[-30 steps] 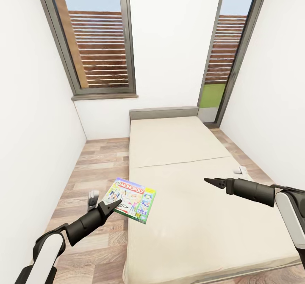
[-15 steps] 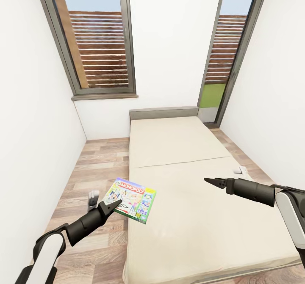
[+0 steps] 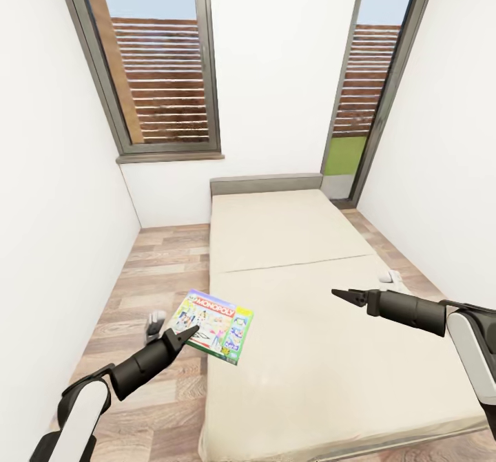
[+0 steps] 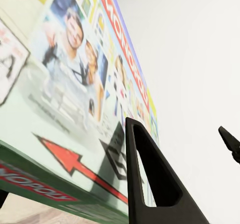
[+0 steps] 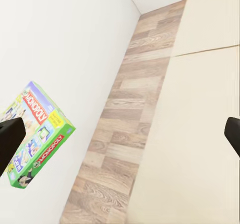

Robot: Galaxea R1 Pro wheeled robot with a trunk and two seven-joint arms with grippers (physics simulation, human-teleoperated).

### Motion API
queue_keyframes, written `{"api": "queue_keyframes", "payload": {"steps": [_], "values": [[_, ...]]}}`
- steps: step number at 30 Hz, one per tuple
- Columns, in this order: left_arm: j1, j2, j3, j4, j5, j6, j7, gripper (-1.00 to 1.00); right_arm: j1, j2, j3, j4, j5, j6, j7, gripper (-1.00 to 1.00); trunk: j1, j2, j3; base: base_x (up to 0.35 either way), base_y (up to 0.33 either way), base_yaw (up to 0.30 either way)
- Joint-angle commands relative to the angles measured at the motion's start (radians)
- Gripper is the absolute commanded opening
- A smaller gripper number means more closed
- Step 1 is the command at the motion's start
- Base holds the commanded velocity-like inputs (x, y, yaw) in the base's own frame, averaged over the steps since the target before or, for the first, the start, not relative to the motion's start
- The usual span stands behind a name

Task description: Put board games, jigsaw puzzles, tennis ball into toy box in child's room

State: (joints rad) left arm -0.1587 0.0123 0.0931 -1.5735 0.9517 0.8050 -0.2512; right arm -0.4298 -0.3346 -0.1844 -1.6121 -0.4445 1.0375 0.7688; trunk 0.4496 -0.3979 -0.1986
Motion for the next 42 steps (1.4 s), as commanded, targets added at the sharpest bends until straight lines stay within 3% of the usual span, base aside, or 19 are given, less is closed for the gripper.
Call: {"api": "queue_keyframes", "payload": {"steps": [1,8,17,42], "values": [[-0.001,-0.001,-0.002,0.0,-0.007,-0.003,-0.005,-1.0,-0.001,0.0,-0.002,0.0,0.004,0.004,0.006,1.0,0.0,-0.002,-0.002,-0.105,-0.127,0.0],[0.0,0.001,-0.032,0.0,-0.034,-0.038,-0.008,-1.0,-0.001,0.0,-0.01,0.0,0.004,0.004,0.007,1.0,0.0,-0.002,0.001,-0.166,-0.176,0.0],[-0.001,0.0,-0.04,0.0,-0.038,-0.043,-0.009,-1.0,-0.001,0.002,-0.011,0.0,0.004,0.003,0.006,1.0,0.0,-0.002,0.002,-0.237,-0.223,0.094],[0.0,0.0,-0.04,0.0,-0.034,-0.049,-0.009,-1.0,-0.001,0.005,-0.004,0.0,0.004,0.003,0.004,1.0,0.0,-0.002,0.003,-0.067,-0.062,0.275]]}}
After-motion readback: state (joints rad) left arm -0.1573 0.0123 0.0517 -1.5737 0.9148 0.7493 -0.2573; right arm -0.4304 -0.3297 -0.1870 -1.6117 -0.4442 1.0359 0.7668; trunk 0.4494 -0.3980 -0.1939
